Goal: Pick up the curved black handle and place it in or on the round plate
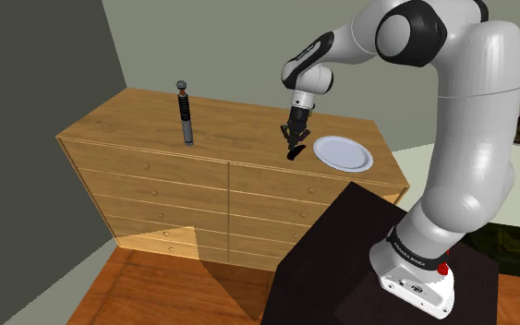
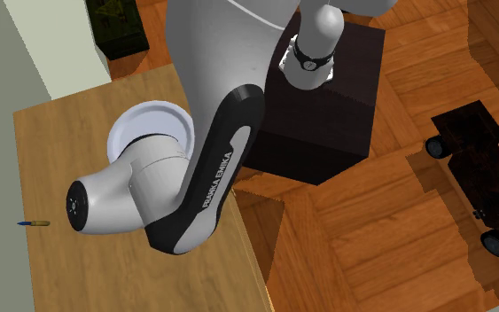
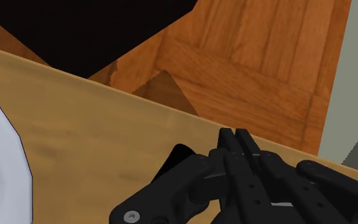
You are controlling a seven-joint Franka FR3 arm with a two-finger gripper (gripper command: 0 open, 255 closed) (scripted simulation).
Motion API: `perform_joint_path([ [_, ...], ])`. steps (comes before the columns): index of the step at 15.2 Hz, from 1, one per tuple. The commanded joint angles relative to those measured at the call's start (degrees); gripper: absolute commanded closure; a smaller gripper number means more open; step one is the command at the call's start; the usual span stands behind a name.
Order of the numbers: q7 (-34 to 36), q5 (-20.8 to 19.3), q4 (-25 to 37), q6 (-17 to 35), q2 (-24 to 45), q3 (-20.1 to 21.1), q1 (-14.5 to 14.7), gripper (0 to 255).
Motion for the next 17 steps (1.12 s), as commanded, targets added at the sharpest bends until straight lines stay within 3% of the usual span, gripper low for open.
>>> perform_joint_path([
  [1, 0.00, 0.00, 0.00, 0.00, 0.00, 0.00, 0.00, 255],
  [5, 0.00, 0.00, 0.00, 0.00, 0.00, 0.00, 0.00, 255],
  [6, 0.00, 0.00, 0.00, 0.00, 0.00, 0.00, 0.00, 0],
  [10, 18.39, -0.24, -8.68, 21.64, -0.43, -4.73, 6.80, 0],
  [13, 34.43, -2.49, -12.70, 35.03, 1.94, -10.28, 13.48, 0],
  [17, 33.00, -0.41, -12.02, 36.96, 4.74, -8.94, 12.54, 0],
])
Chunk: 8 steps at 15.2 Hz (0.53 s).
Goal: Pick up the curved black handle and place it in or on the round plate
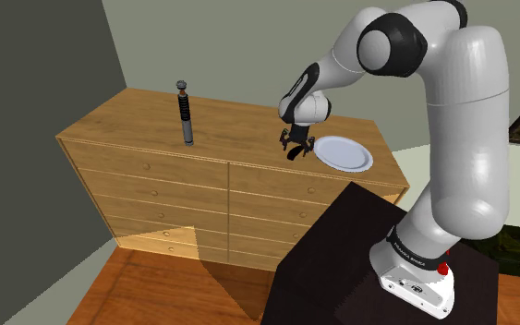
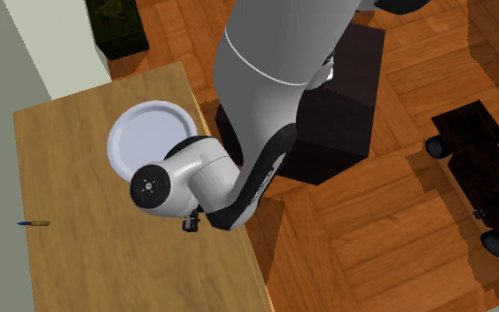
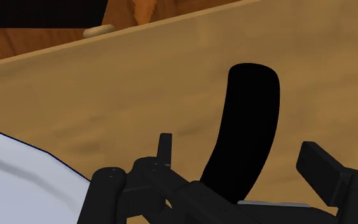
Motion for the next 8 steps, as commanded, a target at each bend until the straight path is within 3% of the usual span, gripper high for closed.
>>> perform_joint_path([
  [1, -0.12, 0.84, 0.28, 1.33, 1.42, 0.65, -0.37, 0],
  [8, -0.85, 1.88, 0.85, 2.56, 3.20, 1.72, -1.20, 0],
])
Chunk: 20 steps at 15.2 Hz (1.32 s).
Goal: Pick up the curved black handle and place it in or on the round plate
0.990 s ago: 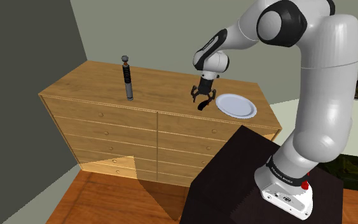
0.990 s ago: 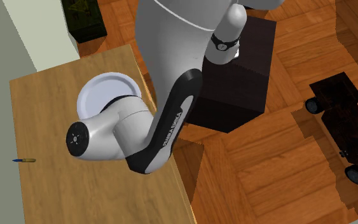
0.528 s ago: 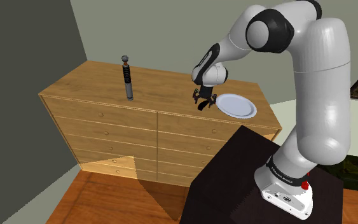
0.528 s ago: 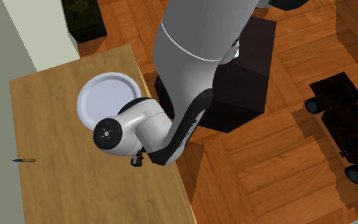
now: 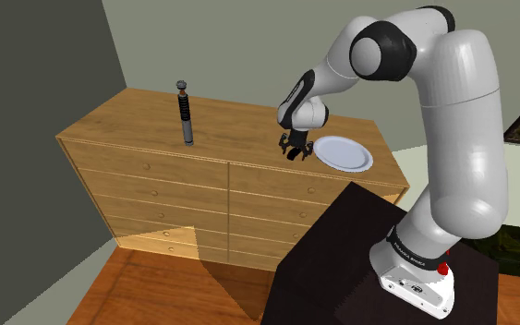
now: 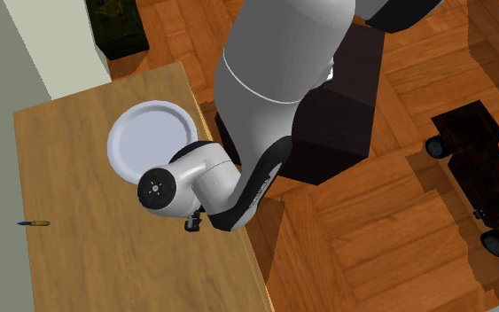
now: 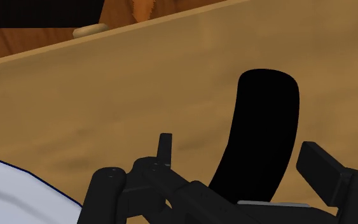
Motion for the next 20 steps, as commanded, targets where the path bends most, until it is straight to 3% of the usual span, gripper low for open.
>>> perform_joint_path([
  [1, 0.00, 0.02, 0.02, 0.03, 0.04, 0.02, -0.01, 0],
  [4, 0.00, 0.02, 0.02, 0.02, 0.03, 0.02, 0.00, 0],
  [5, 0.00, 0.02, 0.02, 0.02, 0.03, 0.02, 0.00, 255],
  [14, -0.01, 0.03, 0.02, 0.03, 0.04, 0.02, 0.00, 255],
  [20, 1.73, -2.48, -1.17, -2.89, -4.09, -2.50, 1.94, 255],
])
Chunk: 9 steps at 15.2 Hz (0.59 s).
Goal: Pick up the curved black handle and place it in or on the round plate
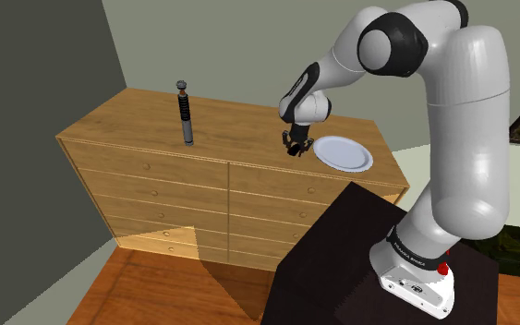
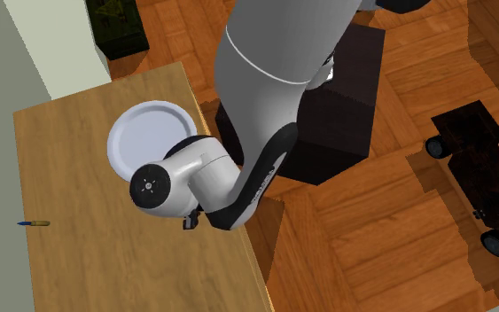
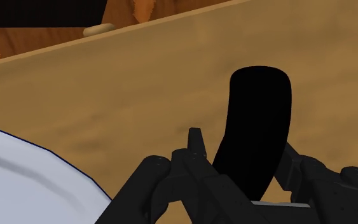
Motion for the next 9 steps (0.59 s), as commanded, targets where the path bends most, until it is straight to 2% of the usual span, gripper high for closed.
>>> perform_joint_path([
  [1, 0.66, -0.88, -0.37, -0.95, -1.34, -0.81, 0.69, 255],
  [9, 3.26, -4.73, -1.16, -5.17, -6.65, -3.95, 3.07, 255],
])
